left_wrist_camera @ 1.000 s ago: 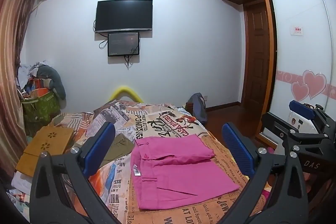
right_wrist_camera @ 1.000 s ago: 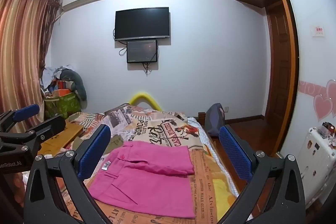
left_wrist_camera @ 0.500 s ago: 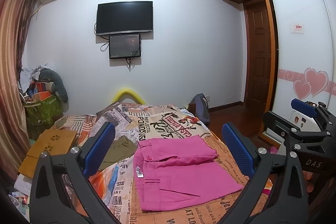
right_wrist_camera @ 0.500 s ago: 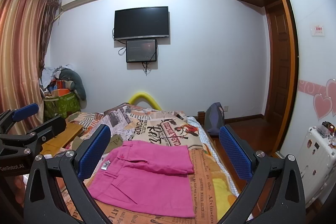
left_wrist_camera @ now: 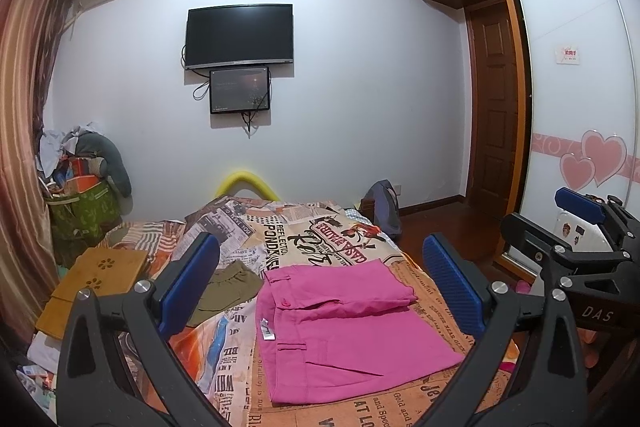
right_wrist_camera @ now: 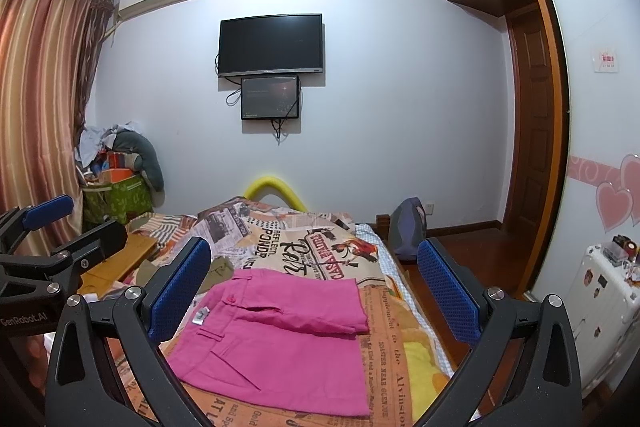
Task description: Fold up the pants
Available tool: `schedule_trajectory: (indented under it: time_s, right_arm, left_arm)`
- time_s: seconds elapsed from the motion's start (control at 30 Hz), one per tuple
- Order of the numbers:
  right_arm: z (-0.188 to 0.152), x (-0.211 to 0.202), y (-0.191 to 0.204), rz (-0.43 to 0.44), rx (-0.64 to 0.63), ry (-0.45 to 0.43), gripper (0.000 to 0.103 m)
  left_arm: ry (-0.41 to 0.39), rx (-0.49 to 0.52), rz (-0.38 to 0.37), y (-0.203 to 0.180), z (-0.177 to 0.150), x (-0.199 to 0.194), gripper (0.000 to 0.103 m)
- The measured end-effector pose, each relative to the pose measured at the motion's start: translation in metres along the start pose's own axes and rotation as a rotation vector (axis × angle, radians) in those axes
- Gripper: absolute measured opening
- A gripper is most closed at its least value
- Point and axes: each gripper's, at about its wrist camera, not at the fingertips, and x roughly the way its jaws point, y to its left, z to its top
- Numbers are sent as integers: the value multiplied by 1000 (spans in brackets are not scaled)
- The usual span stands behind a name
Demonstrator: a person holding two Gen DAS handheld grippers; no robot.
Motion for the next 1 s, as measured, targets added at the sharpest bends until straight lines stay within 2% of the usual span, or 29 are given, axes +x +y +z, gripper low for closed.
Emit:
schedule_trajectory:
  time_s: [1.0]
  right_arm:
    - [1, -1, 4, 0, -4, 1, 103]
  left_arm:
    - [-8, -2, 10, -2, -1, 1, 103]
